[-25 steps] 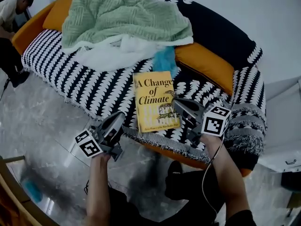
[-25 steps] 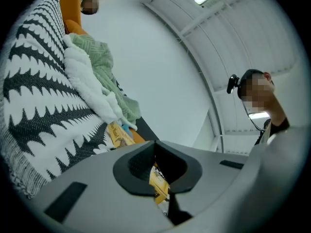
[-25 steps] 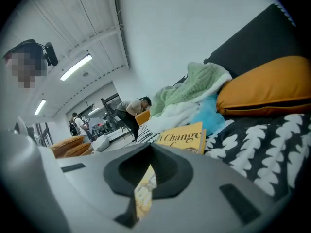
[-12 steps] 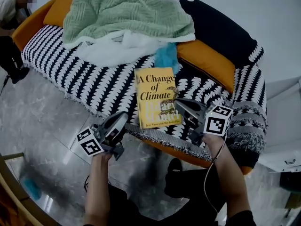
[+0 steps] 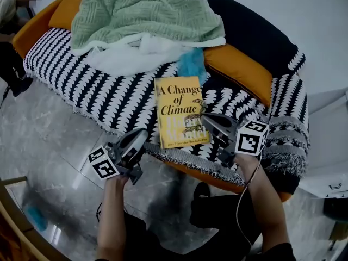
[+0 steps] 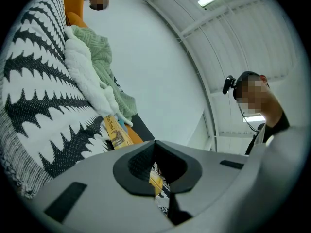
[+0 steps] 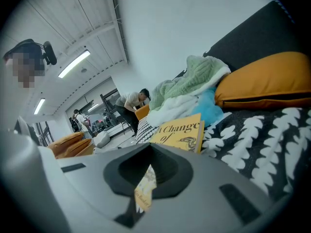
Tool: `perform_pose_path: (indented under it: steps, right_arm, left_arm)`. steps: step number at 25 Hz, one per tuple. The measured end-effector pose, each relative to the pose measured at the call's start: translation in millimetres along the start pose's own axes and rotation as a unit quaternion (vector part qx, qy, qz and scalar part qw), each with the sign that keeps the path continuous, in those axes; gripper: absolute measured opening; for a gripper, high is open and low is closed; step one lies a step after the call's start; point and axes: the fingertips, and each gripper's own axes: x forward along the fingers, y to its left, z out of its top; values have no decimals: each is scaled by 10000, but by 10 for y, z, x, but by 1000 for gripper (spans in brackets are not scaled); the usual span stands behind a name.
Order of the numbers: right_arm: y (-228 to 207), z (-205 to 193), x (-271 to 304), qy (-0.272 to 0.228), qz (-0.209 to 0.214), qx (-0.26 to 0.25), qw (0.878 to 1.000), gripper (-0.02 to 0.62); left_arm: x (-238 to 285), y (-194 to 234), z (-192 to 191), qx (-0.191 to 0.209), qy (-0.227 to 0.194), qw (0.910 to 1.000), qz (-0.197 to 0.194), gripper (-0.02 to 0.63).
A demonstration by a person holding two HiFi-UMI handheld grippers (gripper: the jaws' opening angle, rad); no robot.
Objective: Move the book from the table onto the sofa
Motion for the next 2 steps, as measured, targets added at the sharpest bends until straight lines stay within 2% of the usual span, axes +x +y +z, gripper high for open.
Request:
perform_pose_path:
  steps: [2]
  right_arm:
    - [-9, -7, 2, 4, 12, 3, 10000, 6]
  left_arm:
    - [10, 3, -16, 2, 12, 10000, -4, 11]
